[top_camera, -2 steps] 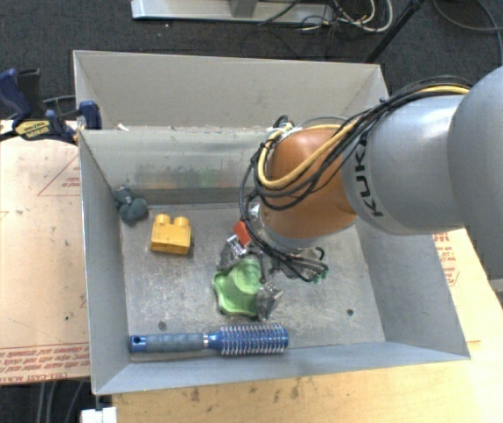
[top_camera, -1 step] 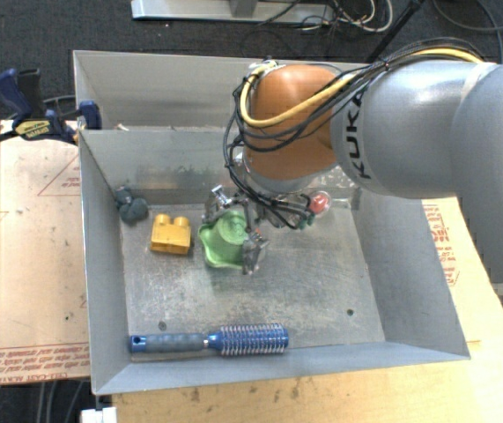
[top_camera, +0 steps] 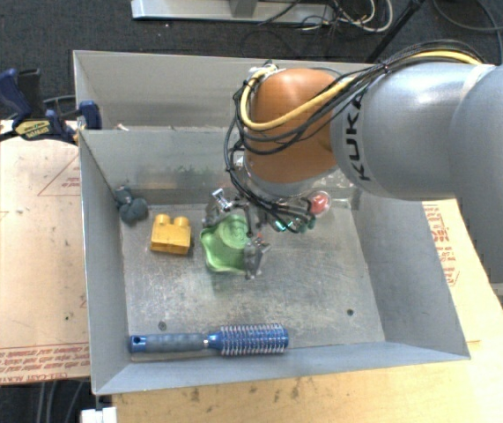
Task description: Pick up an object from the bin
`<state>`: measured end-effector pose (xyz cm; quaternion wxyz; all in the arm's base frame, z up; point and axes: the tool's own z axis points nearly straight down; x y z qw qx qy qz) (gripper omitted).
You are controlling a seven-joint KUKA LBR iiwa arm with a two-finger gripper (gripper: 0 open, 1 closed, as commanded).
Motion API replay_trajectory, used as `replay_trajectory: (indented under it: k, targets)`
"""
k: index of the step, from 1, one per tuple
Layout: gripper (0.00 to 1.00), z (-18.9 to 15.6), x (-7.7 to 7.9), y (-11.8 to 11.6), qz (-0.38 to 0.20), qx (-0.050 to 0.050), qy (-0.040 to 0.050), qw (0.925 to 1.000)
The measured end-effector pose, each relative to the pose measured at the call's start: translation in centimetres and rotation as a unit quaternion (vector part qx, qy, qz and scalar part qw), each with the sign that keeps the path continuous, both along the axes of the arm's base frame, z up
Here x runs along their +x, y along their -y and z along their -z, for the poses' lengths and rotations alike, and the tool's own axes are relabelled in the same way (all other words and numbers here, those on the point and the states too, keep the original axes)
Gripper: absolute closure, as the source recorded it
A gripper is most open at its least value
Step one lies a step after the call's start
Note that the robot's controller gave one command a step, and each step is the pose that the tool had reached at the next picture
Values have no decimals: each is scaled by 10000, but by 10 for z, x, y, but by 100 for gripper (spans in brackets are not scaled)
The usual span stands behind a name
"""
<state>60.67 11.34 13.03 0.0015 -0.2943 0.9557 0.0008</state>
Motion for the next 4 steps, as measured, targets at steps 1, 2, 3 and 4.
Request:
replay_trajectory:
  k: [1, 2, 3, 4]
  targets:
    - [0, 42, 34, 11, -958, -5, -1, 9954]
    - [100, 42, 34, 11, -957, 1, 0, 9954]
    - [100, -212, 29, 55, -310, -6, 54, 9995]
    - [100, -201, 29, 51, -1195, -6, 2, 9928]
